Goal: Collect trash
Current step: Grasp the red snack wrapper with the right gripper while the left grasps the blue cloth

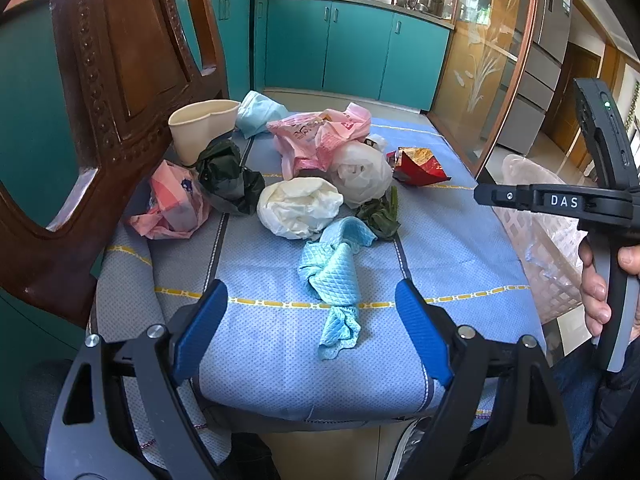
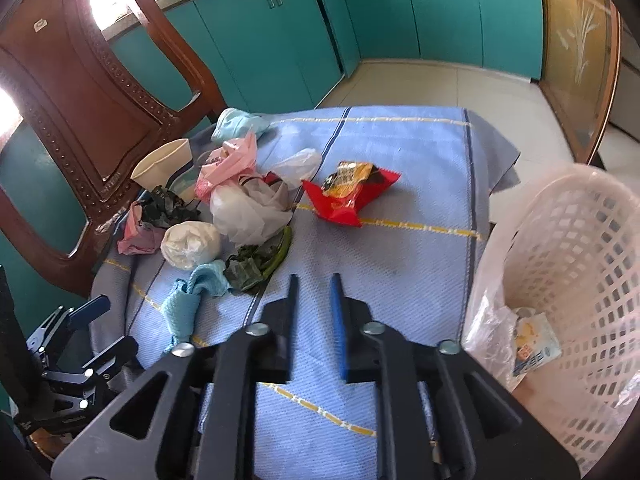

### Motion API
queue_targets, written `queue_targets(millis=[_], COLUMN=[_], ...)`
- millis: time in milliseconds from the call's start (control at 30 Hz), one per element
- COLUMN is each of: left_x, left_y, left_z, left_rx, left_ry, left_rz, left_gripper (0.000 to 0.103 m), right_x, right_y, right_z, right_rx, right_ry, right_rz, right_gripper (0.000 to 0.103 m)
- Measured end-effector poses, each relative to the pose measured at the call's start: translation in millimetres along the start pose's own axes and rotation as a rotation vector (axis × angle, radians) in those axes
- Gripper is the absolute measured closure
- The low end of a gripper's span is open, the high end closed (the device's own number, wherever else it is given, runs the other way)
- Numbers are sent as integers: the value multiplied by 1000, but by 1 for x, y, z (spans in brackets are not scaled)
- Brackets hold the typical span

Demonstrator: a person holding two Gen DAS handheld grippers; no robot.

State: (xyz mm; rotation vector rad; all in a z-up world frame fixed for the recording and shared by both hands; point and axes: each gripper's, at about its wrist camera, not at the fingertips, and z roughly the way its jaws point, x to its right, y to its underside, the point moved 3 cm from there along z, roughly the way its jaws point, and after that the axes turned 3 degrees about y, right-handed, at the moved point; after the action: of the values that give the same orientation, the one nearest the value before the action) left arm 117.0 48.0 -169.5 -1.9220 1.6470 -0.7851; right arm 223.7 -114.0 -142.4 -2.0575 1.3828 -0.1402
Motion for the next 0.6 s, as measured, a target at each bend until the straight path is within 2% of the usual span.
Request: queue_targets(millis=[133,333,500,600], left_x=[-3,1,8,6], left_y=[-1,-2,-8,-13], left_z=[-1,3,14,29], left_rx=[7,4,8,-10], left_ry=[1,15,34,49], left_rz=[-6,8,18,-8], left_gripper=[17,17,17,17], right_x=[11,35,34,21], right_y=[-8,-19,-25,-39], right_z=[-15,-38,-27,-5], right_rx=[83,197,193,157], right_ry=[34,91,166,150], right_rz=[32,121,92,63], right_gripper=[59,53,49,44])
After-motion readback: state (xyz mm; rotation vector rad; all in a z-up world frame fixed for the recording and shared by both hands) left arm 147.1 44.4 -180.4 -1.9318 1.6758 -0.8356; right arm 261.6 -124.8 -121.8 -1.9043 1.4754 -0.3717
